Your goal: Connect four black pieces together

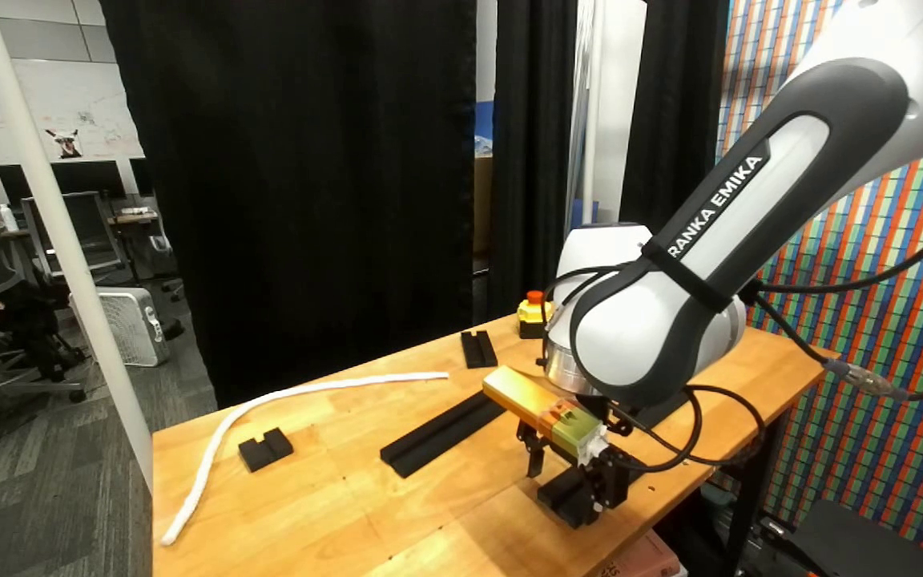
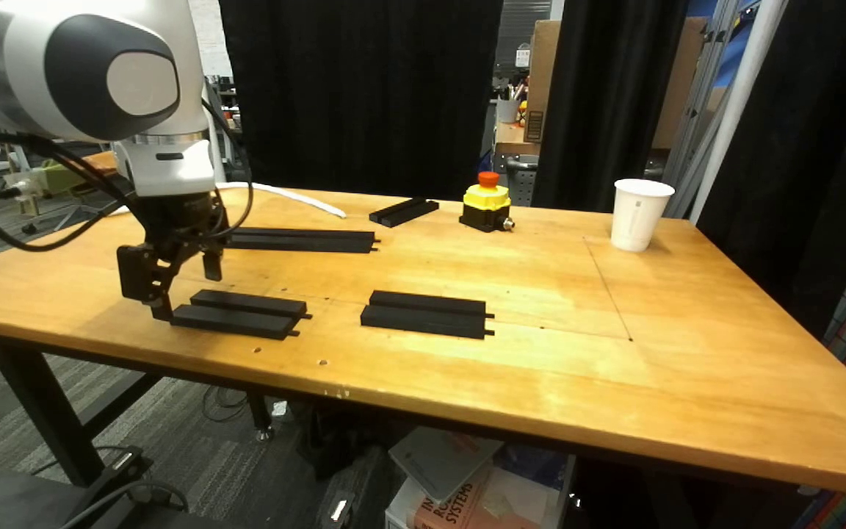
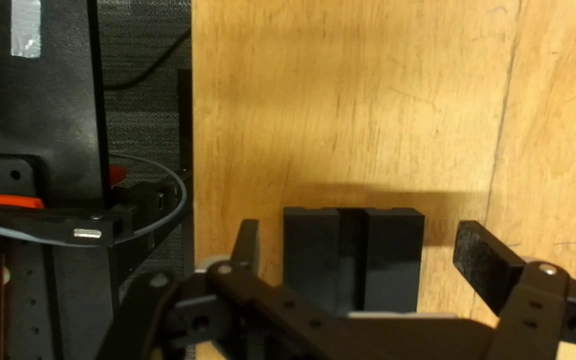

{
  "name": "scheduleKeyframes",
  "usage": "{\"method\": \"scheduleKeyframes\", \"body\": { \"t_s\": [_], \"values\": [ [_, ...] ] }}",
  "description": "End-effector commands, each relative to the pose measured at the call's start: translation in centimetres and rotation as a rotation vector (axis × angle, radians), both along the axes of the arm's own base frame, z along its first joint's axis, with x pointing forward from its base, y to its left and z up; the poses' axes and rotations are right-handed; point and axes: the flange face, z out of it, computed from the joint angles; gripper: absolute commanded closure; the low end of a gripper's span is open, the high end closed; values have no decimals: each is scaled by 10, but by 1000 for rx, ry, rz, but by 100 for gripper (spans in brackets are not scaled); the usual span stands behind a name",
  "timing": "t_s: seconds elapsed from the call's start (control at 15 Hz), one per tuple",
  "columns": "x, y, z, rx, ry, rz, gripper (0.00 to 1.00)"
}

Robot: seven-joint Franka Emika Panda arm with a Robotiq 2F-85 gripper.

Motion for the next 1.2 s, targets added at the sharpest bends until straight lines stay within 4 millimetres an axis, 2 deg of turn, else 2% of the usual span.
{"method": "scheduleKeyframes", "body": {
  "t_s": [0.0,0.8,0.87,0.93,1.13],
  "values": [
    [3,-2,2,4,-15,-24,0],
    [17,-50,-15,1,-8,-80,0],
    [18,-52,-17,0,-8,-82,25],
    [18,-55,-19,0,-7,-84,27],
    [19,-65,-18,0,-19,-85,50]
  ]
}}
